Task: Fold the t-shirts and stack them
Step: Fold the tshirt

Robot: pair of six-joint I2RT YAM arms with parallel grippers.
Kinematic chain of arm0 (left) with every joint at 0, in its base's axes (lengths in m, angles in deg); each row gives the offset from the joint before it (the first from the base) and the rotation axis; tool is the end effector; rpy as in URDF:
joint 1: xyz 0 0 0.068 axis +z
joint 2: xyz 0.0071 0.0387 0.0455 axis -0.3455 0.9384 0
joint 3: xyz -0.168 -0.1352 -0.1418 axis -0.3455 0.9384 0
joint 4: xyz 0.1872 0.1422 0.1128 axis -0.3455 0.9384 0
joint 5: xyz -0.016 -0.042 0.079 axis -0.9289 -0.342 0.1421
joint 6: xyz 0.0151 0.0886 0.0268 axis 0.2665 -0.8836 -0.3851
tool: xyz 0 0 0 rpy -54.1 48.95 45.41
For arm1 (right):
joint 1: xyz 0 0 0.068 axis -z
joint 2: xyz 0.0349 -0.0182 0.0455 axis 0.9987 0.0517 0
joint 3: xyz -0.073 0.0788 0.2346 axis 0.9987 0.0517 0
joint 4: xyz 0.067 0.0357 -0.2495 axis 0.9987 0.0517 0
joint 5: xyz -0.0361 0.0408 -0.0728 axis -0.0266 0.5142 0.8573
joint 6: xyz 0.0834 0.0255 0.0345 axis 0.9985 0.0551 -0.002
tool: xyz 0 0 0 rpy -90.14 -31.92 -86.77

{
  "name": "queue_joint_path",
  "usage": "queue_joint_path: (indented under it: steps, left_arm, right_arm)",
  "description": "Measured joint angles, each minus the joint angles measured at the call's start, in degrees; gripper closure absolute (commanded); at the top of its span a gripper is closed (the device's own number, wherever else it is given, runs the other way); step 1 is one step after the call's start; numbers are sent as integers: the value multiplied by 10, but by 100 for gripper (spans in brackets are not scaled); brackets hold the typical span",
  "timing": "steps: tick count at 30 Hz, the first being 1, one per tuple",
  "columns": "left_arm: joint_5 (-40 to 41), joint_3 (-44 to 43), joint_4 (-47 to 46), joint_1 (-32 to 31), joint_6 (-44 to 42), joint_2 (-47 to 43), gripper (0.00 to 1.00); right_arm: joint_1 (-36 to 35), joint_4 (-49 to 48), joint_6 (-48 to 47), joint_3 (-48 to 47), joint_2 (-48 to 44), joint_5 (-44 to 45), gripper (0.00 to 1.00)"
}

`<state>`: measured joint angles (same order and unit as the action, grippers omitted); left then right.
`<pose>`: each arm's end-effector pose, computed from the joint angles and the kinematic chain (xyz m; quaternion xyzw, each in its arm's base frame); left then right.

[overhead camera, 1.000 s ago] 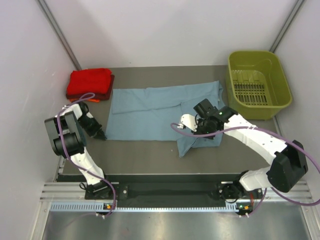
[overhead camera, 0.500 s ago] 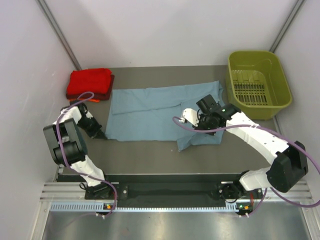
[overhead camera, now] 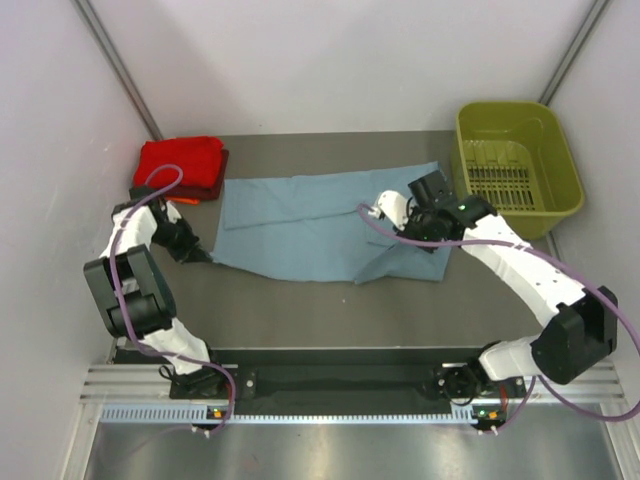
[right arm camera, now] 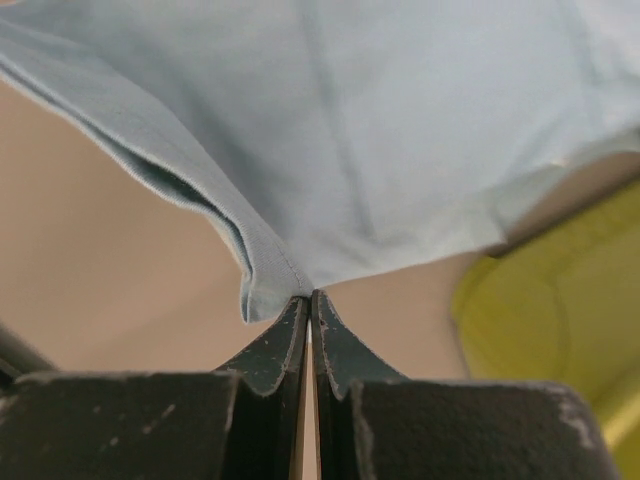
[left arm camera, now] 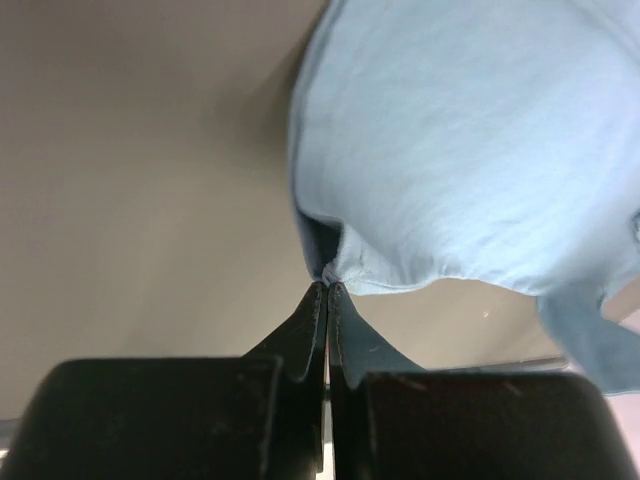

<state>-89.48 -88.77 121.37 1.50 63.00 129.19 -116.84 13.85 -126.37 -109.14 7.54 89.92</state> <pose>0.3000 0.0847 0.1517 -0.3083 0.9275 -0.1896 0.0937 0.2572 0.1469 0.2365 -0.5352 0.8075 -0.0174 0.2475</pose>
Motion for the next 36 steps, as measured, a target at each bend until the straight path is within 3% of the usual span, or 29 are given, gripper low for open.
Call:
queue_joint_path:
  steps: [8, 20, 36]
  left_arm:
    - [-18, -123, 12, -19, -38, 91, 100]
    - [-7, -266, 16, -65, -65, 188, 100]
    - [25, -371, -2, -81, -67, 292, 100]
  right_arm:
    - [47, -47, 15, -58, 20, 30, 100]
    - [90, -101, 29, -188, 177, 50, 100]
    - [116, -149, 30, -358, 366, 70, 100]
